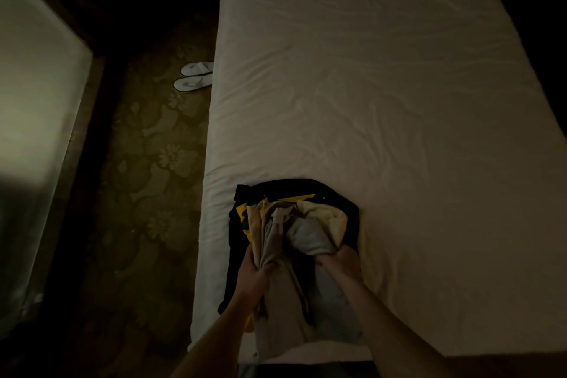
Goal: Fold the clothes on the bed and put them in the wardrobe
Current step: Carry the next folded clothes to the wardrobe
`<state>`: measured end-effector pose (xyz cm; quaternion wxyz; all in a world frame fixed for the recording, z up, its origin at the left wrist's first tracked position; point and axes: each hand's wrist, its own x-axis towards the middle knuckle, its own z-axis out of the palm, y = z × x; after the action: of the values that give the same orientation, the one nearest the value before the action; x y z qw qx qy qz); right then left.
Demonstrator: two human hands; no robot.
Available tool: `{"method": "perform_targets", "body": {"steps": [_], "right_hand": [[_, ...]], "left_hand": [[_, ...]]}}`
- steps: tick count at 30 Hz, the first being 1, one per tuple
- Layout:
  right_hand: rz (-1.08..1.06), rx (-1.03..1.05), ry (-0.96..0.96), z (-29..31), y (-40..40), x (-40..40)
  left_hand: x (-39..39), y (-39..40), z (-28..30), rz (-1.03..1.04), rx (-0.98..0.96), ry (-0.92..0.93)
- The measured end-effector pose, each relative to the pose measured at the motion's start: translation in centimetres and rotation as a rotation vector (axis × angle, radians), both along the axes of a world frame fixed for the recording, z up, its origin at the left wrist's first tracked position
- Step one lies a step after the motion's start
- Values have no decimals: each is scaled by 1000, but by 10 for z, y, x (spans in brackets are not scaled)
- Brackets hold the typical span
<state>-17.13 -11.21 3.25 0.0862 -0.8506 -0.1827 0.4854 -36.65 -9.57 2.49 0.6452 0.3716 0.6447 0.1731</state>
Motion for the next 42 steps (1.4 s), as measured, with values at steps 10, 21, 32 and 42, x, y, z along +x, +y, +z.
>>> {"method": "perform_targets", "body": {"steps": [10,21,32,42], "right_hand": [[148,66,-170,-1,-15,-5],[-1,108,-5,3,-4,-13],[-259,254,302,19,10,17],[-310,400,335,71,35,9]], "left_hand": [[-7,1,-5,-28,-33,38],[-14,8,-3,-53,-54,31],[-35,35,22,157,-152,31],[-53,58,64,164,-124,-52]]}}
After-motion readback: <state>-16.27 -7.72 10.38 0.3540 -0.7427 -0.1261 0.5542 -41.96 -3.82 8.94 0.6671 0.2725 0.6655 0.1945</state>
